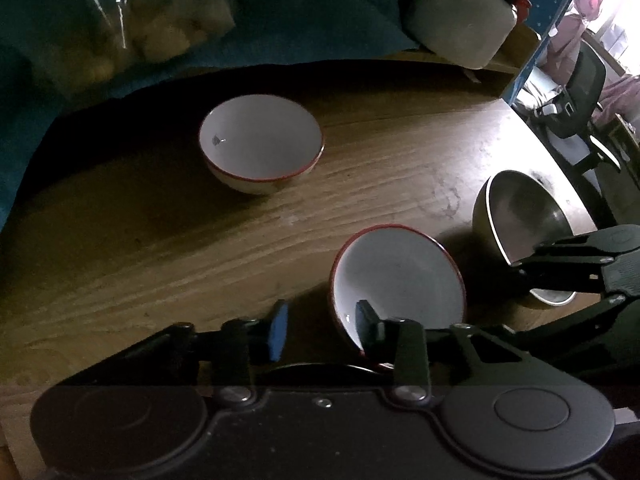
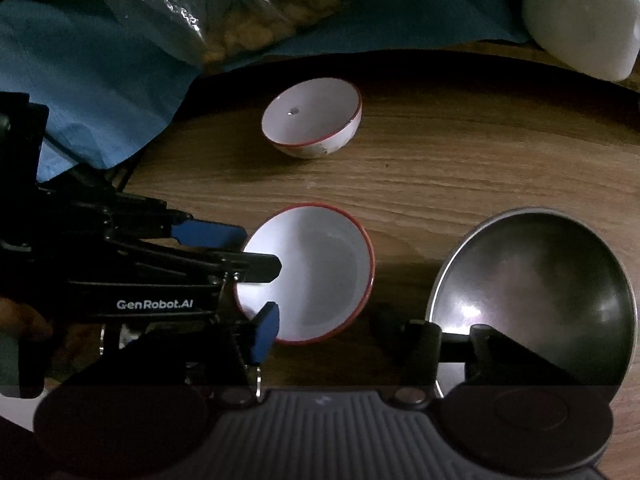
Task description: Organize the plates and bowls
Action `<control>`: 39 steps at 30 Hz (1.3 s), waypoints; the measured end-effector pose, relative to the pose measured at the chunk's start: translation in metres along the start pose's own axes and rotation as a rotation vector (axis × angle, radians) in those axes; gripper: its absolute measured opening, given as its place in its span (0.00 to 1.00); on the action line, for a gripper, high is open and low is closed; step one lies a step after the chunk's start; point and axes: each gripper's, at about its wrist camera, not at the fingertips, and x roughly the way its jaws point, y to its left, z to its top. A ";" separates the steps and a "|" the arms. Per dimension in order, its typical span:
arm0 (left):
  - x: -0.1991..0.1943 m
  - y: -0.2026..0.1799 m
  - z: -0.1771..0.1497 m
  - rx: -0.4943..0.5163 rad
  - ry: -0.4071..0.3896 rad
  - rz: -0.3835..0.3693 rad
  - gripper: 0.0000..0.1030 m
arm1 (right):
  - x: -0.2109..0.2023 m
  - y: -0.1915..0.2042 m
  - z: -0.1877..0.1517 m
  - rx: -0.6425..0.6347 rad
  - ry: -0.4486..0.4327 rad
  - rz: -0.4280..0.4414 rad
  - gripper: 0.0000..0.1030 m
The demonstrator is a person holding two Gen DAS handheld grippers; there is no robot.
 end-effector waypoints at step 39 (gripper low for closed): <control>-0.037 -0.016 0.001 -0.279 -0.164 0.085 0.07 | -0.036 -0.018 0.017 -0.016 -0.151 0.089 0.18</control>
